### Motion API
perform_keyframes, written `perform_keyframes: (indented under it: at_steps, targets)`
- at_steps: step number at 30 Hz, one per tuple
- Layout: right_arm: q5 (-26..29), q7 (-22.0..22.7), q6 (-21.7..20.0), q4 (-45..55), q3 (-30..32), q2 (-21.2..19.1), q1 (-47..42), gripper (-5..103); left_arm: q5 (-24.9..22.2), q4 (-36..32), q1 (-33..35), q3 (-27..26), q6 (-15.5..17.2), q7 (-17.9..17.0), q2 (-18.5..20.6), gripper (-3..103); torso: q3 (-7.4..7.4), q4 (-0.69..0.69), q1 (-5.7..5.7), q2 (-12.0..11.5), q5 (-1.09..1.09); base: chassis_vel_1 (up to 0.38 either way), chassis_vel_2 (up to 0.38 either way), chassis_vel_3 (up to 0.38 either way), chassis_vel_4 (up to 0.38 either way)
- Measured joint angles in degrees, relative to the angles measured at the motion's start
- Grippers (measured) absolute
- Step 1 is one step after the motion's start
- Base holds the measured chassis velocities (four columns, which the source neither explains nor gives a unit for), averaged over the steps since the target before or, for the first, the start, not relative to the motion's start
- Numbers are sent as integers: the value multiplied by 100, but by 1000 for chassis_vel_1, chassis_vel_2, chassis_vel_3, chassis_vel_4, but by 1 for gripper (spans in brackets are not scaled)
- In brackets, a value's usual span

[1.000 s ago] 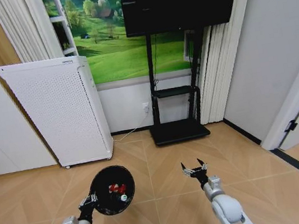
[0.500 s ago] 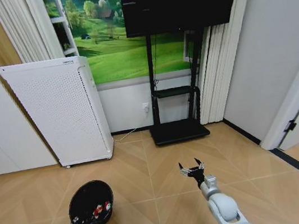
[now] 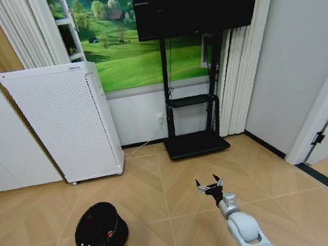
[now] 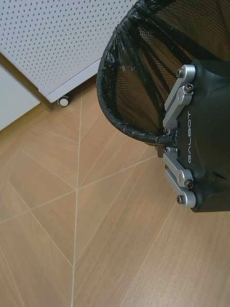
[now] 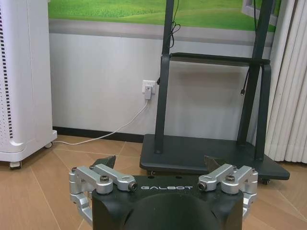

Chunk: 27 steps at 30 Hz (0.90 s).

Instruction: Pick up the trash bin and place the garbage on the floor into it.

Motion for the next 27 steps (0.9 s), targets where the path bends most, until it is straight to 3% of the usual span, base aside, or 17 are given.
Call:
perform_keyframes:
  at_steps: [2,3,6,12,17,27]
  targets:
    - [-9,-1,-2,-26,-10,1,39,100,-169,14,-122,-14,-28,-448,-3,4,0,-1,0,0,0,0,0,0,0]
    - [-9,-1,-2,-26,-10,1,39,100,-169,14,-122,-14,-28,-448,-3,4,0,-1,0,0,0,0,0,0,0]
    - [-12,-6,4,-67,-15,0,63,100,-197,102,-352,-24,-83,-982,15,4,0,-1,0,0,0,0,0,0,0]
    - [-18,-24,39,-117,-16,8,68,100,-214,151,-649,-26,36,-1543,66,4,0,0,0,0,0,0,0,0,0]
    - [-17,-65,95,-169,0,12,73,100,-171,352,-967,-33,110,-1755,116,4,0,-1,0,0,-1,0,0,0,0]
    - [-11,-131,197,-281,37,11,98,100,30,594,-1374,30,259,-1665,203,4,0,-1,0,-1,0,0,0,0,0]
